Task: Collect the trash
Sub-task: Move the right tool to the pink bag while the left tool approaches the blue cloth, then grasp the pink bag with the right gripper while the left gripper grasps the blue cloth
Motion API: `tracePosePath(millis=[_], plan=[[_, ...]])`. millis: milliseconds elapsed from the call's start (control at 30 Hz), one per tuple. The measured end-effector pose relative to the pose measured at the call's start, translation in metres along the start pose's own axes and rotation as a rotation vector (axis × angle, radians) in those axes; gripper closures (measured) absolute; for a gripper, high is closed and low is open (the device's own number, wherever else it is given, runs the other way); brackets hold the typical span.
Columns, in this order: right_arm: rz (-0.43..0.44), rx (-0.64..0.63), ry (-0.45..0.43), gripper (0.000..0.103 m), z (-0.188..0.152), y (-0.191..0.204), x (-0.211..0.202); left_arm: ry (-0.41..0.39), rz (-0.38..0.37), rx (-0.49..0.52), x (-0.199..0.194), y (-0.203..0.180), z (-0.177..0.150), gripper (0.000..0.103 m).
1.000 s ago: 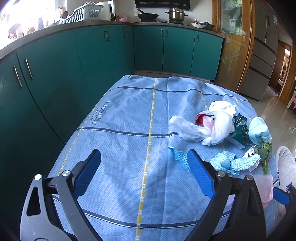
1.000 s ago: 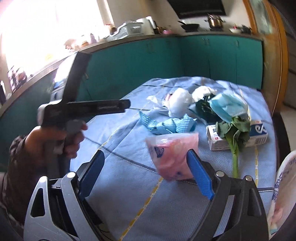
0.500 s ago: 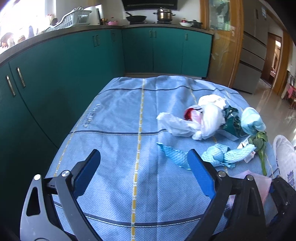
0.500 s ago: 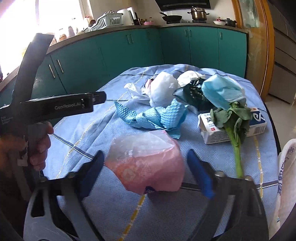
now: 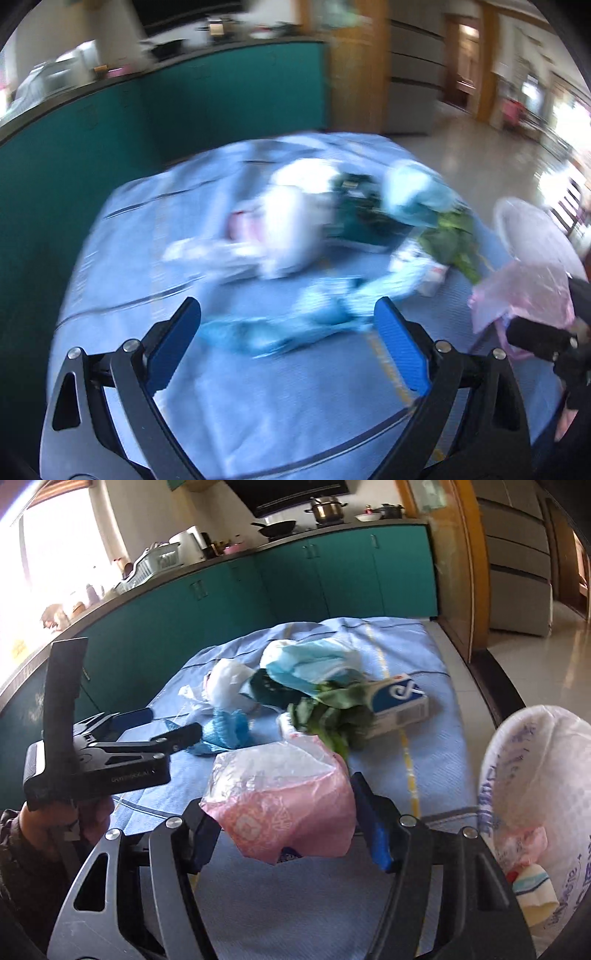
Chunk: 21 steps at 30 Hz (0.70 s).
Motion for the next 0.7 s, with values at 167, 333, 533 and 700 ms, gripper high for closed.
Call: tracePosePath(millis=[167, 333, 533, 700], plan=[[-0.042, -0.018, 0.009, 0.029, -0.005, -0.007, -0.003, 0.060, -0.084, -0.010, 0.020, -0.009, -0.007, 0.023], [-0.055, -0.020, 0.003, 0.026, -0.006, -0.009, -0.004, 0.108, -0.118, -0.077, 0.025, -0.004, -0.015, 0.059], [-0.111, -0.025, -0.018, 0.026, -0.005, -0.013, -0.003, 0.083, -0.259, -0.086, -0.001, -0.012, -0.028, 0.070], [-0.136, -0.008, -0.027, 0.026, -0.002, -0.017, -0.001, 0.018, -0.268, -0.075, -0.026, -0.013, -0.031, 0.048]])
Point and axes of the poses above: each gripper's, at about its wrist camera, not at the fingertips, and x roughly the way its jaws point, y to its left, z to its top, the point moved 2 cm from there along x, roughly the way its jaws point, and after that the axes turned 13 degrees about x, right-handed, at the moved point
